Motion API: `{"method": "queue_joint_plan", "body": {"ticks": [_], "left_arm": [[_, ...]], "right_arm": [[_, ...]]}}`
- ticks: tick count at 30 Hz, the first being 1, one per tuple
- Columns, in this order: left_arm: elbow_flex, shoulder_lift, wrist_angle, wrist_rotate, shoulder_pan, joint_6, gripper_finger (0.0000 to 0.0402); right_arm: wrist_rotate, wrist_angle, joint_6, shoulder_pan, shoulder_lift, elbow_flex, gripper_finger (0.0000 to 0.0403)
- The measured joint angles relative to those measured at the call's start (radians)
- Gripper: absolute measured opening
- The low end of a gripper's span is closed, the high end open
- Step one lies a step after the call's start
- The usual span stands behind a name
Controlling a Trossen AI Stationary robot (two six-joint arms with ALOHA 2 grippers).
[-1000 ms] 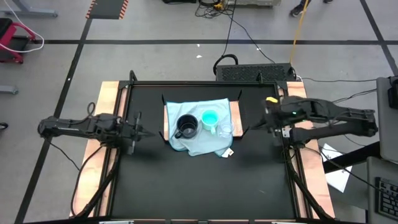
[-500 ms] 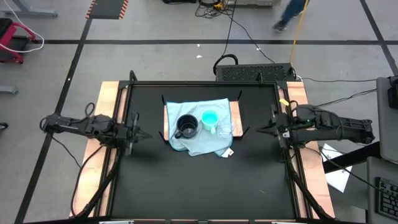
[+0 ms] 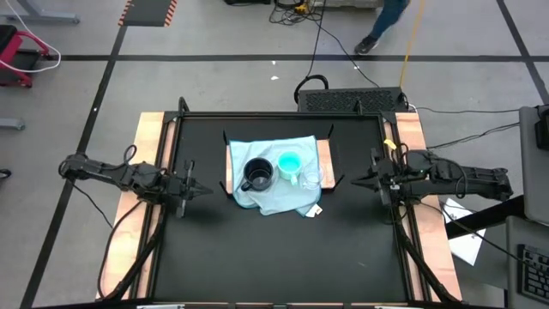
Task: Stack small to large cups/mugs on shelf
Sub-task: Return to home position
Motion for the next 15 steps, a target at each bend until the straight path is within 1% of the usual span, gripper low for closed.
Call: {"method": "queue_joint_plan", "body": {"ticks": [3, 6, 12, 15], "left_arm": [[0.000, 0.000, 0.000, 0.000, -0.012, 0.000, 0.0000], [0.000, 0.000, -0.001, 0.000, -0.020, -0.001, 0.0000], [0.000, 0.000, -0.008, -0.006, -0.026, -0.005, 0.0000], [0.000, 0.000, -0.018, -0.006, -0.026, -0.023, 0.0000]], "right_arm": [[0.020, 0.039, 0.020, 0.000, -0.017, -0.042, 0.0000], [0.020, 0.088, 0.027, 0.000, -0.031, -0.078, 0.0000], [0.024, 0.112, 0.043, 0.000, -0.045, -0.126, 0.0000], [0.026, 0.162, 0.048, 0.000, -0.048, -0.159, 0.0000]]}}
